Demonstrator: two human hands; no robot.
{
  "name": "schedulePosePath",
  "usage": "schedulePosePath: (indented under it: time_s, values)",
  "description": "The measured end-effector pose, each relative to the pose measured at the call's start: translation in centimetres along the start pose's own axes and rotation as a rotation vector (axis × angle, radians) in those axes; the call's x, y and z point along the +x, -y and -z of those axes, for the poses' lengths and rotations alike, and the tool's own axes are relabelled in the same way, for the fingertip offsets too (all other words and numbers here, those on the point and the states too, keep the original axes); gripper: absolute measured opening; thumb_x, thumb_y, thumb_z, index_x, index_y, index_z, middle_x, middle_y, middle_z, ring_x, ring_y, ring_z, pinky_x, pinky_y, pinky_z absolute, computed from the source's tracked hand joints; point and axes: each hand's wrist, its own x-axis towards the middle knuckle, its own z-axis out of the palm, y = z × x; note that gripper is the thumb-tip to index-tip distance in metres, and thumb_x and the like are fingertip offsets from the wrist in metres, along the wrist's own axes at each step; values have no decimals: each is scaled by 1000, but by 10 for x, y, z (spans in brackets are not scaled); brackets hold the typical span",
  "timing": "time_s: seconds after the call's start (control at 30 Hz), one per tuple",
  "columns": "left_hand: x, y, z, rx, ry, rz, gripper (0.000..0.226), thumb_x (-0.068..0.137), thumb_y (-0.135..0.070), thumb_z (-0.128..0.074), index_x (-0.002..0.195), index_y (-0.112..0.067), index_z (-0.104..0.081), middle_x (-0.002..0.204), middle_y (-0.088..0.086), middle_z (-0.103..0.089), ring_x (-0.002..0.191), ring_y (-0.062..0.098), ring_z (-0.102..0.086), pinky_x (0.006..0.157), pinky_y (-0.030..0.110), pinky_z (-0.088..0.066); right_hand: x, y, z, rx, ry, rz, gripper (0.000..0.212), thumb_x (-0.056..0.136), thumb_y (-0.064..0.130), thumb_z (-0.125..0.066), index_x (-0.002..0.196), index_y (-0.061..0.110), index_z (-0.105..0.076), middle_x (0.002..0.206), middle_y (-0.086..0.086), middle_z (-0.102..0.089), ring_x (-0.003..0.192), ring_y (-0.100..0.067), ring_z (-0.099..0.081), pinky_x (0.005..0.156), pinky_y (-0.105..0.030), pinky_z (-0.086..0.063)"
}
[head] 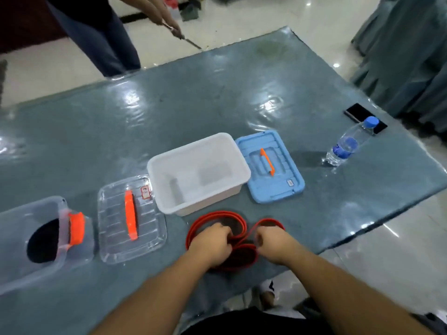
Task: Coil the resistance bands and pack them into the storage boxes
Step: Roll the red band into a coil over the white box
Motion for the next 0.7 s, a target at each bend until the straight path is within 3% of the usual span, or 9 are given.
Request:
schedulePosePath:
  time_s: [0.17, 0.27, 0.37, 0.5, 0.6, 0.7]
  values:
    - [-24, -7, -21, -122, -130, 178, 36, 88, -34, -57, 122, -26, -65, 128, 2, -61, 120, 26, -60, 105, 38, -48, 1, 2, -11, -263, 53, 261, 38, 88, 36, -61, 123, 18, -59, 125, -8, -62, 117, -31, -62, 93, -41, -52]
    - [-43, -12, -41, -188, -225, 278, 34, 89, -28, -59, 121, -22, -66, 125, 4, -62, 117, 26, -61, 101, 36, -49, 0, 1, -19, -374, 35, 386, 54, 86, 46, -64, 133, 22, -50, 131, -4, -57, 119, -31, -60, 89, -45, -55]
    - [-66, -19, -60, -248, -271, 366, 34, 86, -26, -58, 118, -22, -67, 119, 3, -62, 114, 26, -61, 98, 37, -50, 1, 2, -31, -530, -7, 515, 46, 91, 32, -60, 134, 24, -47, 132, -5, -49, 119, -32, -55, 83, -45, -54]
    - [-90, -24, -78, -313, -270, 410, 32, 84, -29, -55, 114, -27, -67, 121, 0, -62, 115, 22, -60, 98, 37, -50, -1, 3, -39, -704, -15, 566, 31, 96, 14, -49, 124, 15, -63, 134, -9, -43, 126, -33, -44, 91, -46, -50]
    - [-98, -24, -81, -344, -292, 407, 33, 84, -27, -58, 116, -26, -66, 120, 0, -61, 114, 22, -60, 97, 35, -50, -2, 7, -36, -617, -9, 671, 29, 94, 25, -53, 118, 18, -68, 127, -6, -49, 124, -29, -44, 96, -42, -46]
    - [-98, -20, -73, -374, -337, 392, 42, 81, -26, -62, 123, -23, -63, 124, 2, -58, 116, 23, -60, 98, 34, -49, -7, 22, -20, -336, 92, 676, 19, 93, 36, -58, 99, 22, -71, 106, 2, -59, 109, -21, -54, 94, -36, -47]
